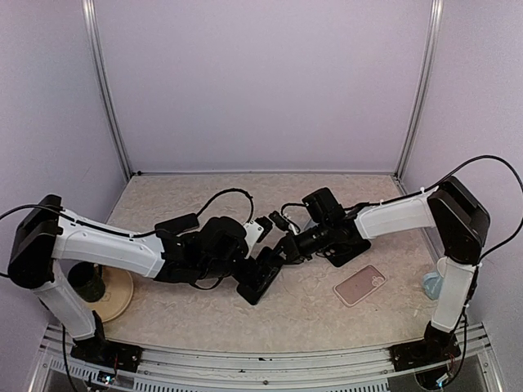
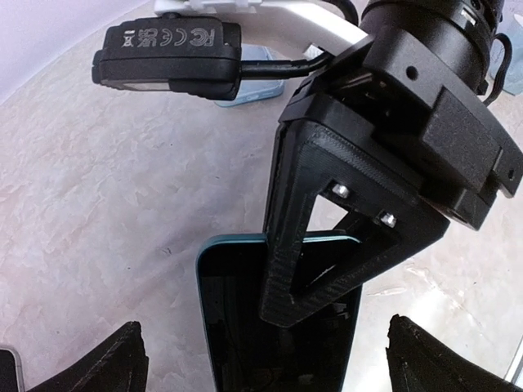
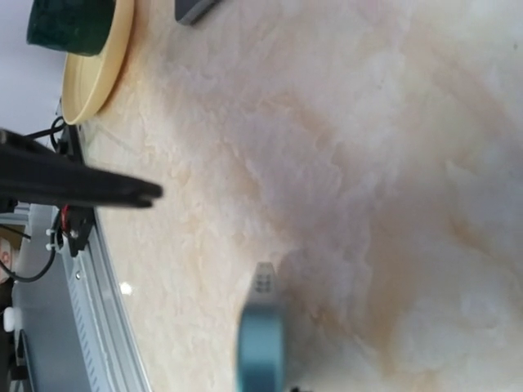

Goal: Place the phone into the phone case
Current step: Pass from the left arm to the right, then pass from the right arm to the left

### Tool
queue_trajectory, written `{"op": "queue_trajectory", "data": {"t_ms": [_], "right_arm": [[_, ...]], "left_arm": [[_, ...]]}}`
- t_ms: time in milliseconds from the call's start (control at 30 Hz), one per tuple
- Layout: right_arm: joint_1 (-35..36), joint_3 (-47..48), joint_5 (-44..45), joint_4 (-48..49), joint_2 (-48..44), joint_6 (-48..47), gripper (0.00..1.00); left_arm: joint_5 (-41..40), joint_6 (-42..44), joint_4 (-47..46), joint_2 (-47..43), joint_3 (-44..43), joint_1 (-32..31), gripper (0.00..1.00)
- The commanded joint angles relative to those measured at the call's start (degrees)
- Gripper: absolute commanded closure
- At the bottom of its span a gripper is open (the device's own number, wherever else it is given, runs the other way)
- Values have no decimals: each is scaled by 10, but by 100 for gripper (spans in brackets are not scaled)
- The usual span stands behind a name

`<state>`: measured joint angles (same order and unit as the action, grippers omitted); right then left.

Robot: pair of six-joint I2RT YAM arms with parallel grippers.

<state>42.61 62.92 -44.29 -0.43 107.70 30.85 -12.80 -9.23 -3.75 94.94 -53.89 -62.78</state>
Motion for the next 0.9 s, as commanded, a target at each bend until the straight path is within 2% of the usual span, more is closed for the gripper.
{"op": "queue_trajectory", "data": {"t_ms": [0, 200, 433, 600, 867], "right_arm": [[-14, -5, -5, 29, -55, -7, 100], [-40, -55, -10, 89, -124, -6, 100], [-67, -92, 34, 122, -210, -6, 100], [-85, -142, 54, 193, -267, 26, 100], [-87, -185, 28, 307, -298, 72, 100]], "left_arm": [[-10, -26, -27, -40, 21, 0, 1], [21, -77, -51, -75, 48, 23, 1], [113, -154, -154, -133, 117, 78, 1], [125, -177, -188, -138, 127, 87, 1], [224, -227, -294, -137, 166, 112, 1]]}}
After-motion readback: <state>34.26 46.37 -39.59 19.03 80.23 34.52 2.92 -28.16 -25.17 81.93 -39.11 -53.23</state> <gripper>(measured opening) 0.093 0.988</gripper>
